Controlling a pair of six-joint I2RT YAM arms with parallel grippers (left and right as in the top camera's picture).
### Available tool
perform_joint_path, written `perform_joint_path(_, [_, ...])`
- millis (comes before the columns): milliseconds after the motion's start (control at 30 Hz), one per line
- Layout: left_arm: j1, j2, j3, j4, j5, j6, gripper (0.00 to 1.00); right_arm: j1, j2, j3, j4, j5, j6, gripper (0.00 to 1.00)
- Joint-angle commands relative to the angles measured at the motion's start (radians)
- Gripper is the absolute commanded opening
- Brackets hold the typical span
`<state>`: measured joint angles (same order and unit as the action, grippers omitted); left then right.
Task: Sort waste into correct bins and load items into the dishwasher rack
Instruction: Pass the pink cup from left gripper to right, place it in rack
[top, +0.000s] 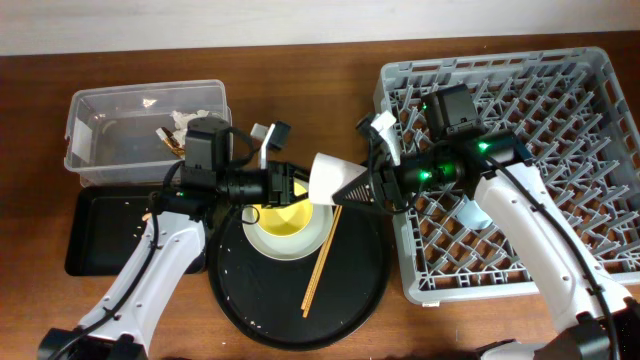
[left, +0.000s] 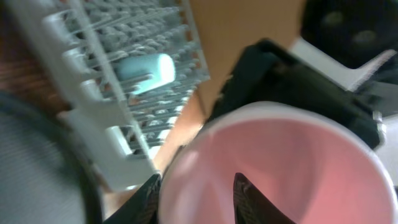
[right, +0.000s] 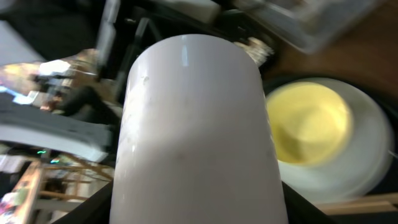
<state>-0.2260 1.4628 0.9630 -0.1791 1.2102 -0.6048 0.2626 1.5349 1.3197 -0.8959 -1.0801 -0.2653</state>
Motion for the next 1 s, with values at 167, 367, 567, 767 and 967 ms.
perform_joint_path(167, [0.219, -0.203, 0.003, -0.560, -0.712, 0.414, 0.47, -0.231, 0.002, 0.223, -0.449, 0.747, 0.146, 0.58])
perform_joint_path(367, [0.237, -0.285, 0.003, -0.653, -0.815, 0.420, 0.51, -0.397, 0.165, 0.602, -0.720, 1.015, 0.378, 0.59])
perform_joint_path(567, [0.237, -0.285, 0.003, -0.664, -0.815, 0.420, 0.52, -0.420, 0.538, 0.792, -0.745, 1.032, 0.378, 0.60])
perform_joint_path(767, [0.237, -0.285, 0.003, -0.670, -0.815, 0.420, 0.52, -0.419, 0.648, 0.791, -0.677, 0.966, 0.378, 0.99])
perform_joint_path(967, [0.238, -0.285, 0.003, -0.745, -0.999, 0.420, 0.53, -0.419, 0.573, 0.792, -0.739, 0.929, 0.328, 0.93])
